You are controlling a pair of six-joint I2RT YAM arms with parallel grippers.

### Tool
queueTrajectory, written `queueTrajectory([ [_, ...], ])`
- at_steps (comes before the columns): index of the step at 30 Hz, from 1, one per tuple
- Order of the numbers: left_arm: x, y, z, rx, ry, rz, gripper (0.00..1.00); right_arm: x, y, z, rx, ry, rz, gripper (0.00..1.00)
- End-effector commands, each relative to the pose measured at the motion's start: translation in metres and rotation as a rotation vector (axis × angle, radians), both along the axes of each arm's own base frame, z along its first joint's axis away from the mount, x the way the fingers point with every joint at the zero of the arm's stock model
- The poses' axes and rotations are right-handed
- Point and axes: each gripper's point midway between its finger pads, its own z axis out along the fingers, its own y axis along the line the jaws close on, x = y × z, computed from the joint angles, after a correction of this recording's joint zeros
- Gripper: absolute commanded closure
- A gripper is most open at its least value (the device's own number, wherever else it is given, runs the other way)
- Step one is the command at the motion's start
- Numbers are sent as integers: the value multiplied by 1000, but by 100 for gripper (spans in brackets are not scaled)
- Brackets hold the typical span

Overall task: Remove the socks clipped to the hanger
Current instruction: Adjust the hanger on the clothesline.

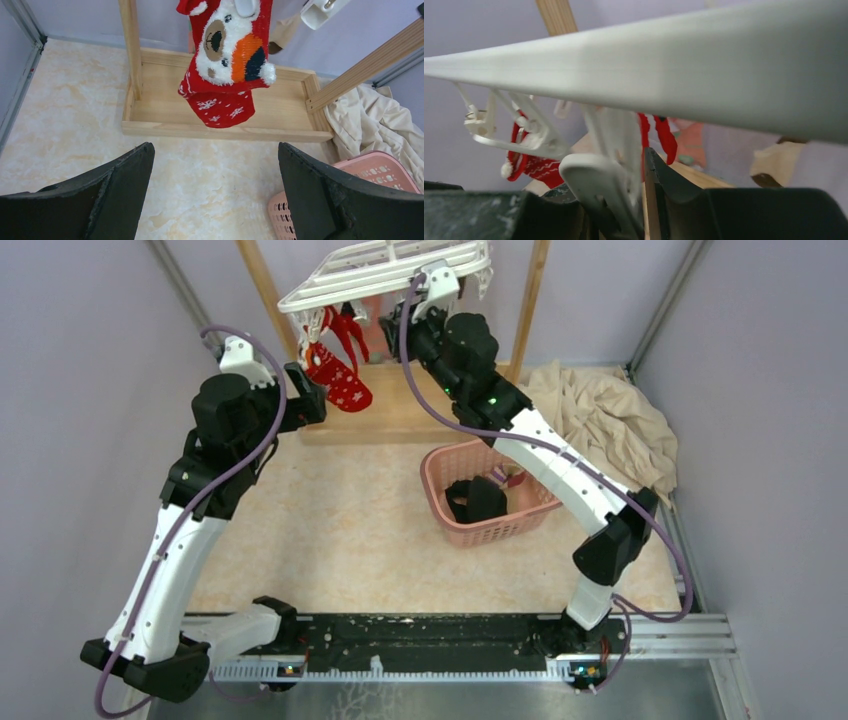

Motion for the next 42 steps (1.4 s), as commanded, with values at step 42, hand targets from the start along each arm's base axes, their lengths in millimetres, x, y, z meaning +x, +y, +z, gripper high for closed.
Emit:
queueTrajectory([
  [42, -8, -8, 1, -24, -6, -58, 3, -60, -14, 108, -37, -138, 78, 35],
])
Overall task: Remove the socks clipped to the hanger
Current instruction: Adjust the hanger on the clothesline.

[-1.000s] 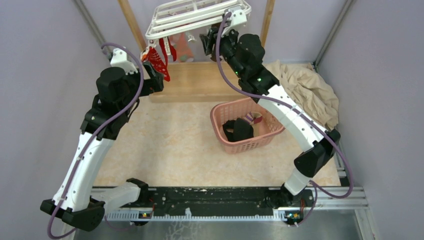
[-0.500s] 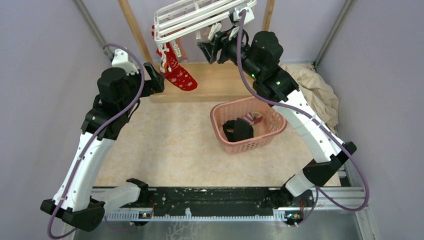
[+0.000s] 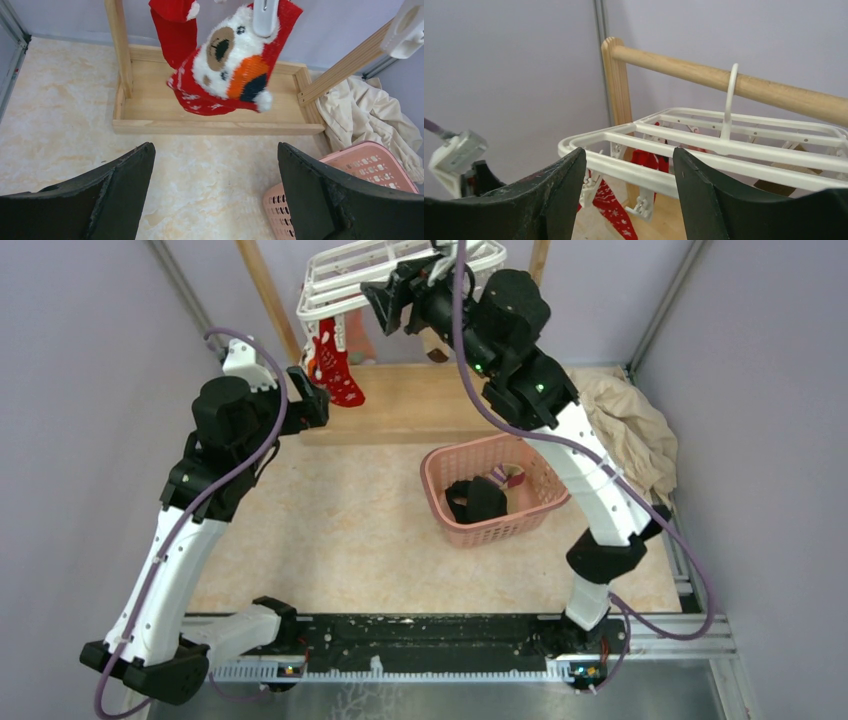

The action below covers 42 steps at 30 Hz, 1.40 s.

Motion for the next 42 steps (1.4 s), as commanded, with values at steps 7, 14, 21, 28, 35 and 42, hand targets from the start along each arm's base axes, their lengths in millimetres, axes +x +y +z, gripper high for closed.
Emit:
queueTrajectory([
  [7, -6, 0, 6, -8, -11, -18, 3, 44, 23, -32, -92, -11, -139, 34],
  [14, -6, 1, 7, 0, -14, -16, 3, 55, 13, -40, -113, 3, -218, 33],
  [21, -6, -2, 8, -8, -16, -29, 3, 65, -12, -47, -116, 26, -276, 33],
  [28, -6, -4, 9, -14, -15, -35, 3, 75, -44, -52, -99, 53, -318, 33],
  [35, -5, -5, 9, -19, -16, -42, 4, 84, -69, -58, -98, 69, -362, 33],
  [42, -6, -5, 9, -18, -14, -43, 4, 97, -92, -59, -82, 83, -396, 33],
])
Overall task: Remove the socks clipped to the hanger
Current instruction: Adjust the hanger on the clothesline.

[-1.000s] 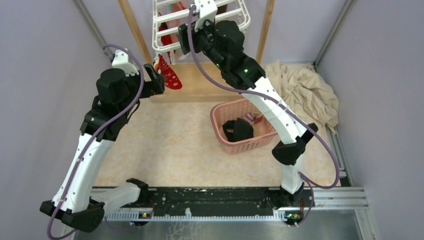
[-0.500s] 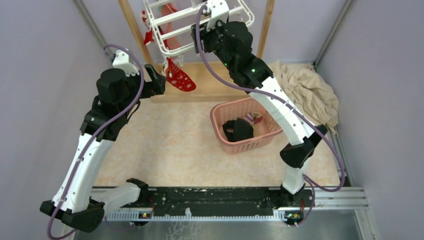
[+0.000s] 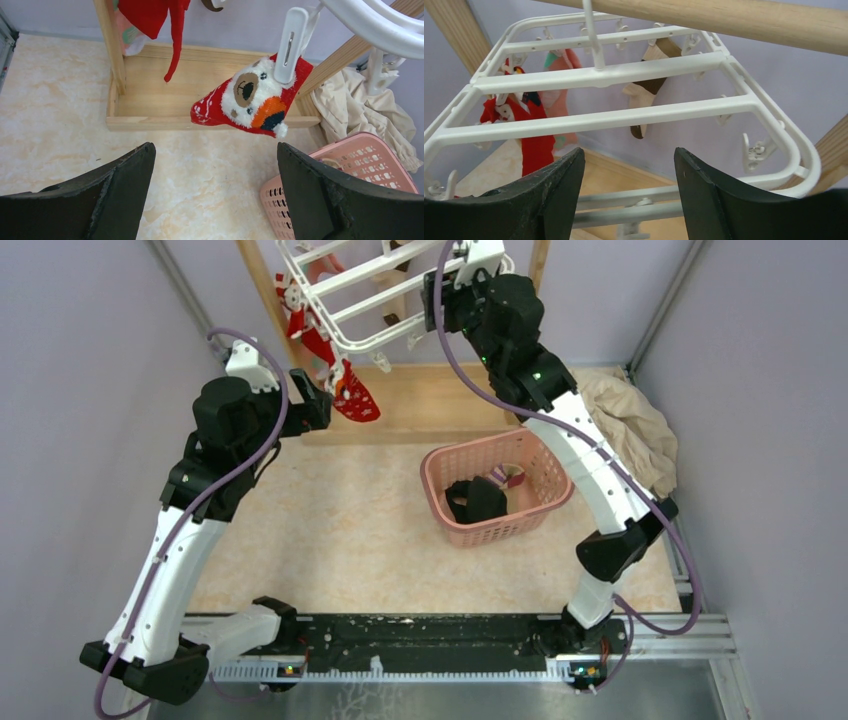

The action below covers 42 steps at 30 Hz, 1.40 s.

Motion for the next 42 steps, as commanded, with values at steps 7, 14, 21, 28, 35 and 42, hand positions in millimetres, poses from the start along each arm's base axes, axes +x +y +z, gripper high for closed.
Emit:
queueTrajectory([
  [7, -2, 0, 12, -16, -30, -7, 4, 7, -39, 21, 72, -32, -46, 33],
  [14, -2, 0, 11, -14, -31, -8, 4, 20, -54, 15, 78, -17, -64, 33],
  [21, 7, -15, 32, -23, -94, -77, 3, 30, -66, 9, 98, 4, -80, 33],
  [28, 27, -33, 57, 10, -185, -151, 2, 37, -76, 2, 106, 20, -89, 33],
  [35, 60, -41, 47, 42, -189, -134, 3, 37, -82, 2, 114, 22, -86, 33],
  [42, 80, -55, 47, 63, -225, -176, 11, 27, -79, 6, 123, 26, -41, 33],
])
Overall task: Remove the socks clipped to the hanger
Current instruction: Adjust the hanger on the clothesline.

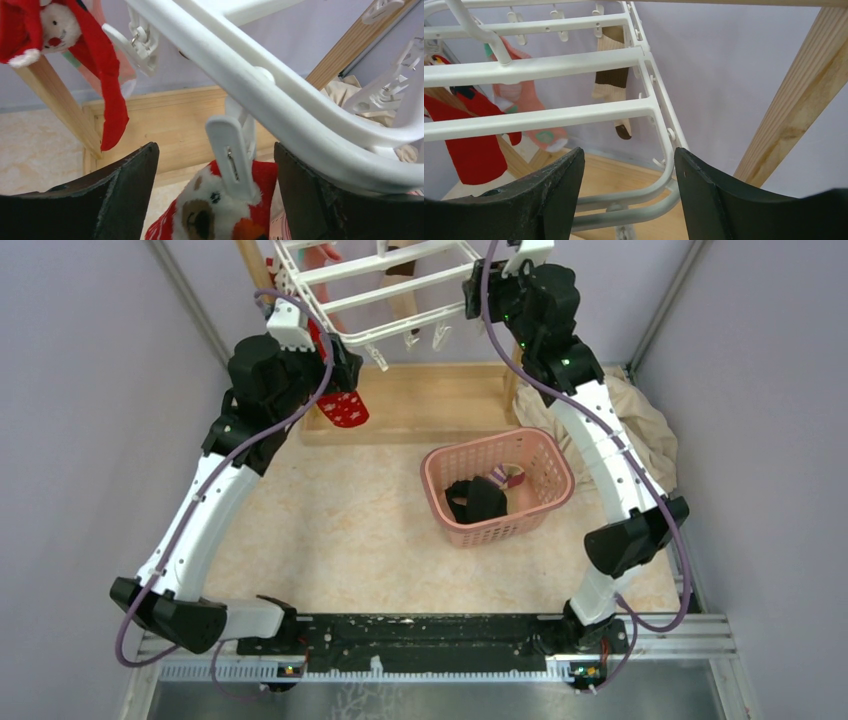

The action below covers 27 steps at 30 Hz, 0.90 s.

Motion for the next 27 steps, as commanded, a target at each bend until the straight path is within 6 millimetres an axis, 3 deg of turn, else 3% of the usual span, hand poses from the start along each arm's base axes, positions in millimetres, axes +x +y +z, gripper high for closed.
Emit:
queueTrajectory([
  [1, 8, -8, 28, -1, -104, -43, 14, -27, -4, 29, 45, -50, 53, 33],
  [7, 8, -13, 31, -12, -110, -68, 33, -57, -9, 29, 77, -29, 95, 34],
  [18, 1, -34, 34, -82, -93, -172, 37, -110, -42, -12, 85, 55, 38, 34],
  [27, 9, -63, 29, -124, -73, -269, 38, -122, -46, -31, 78, 89, 43, 34],
])
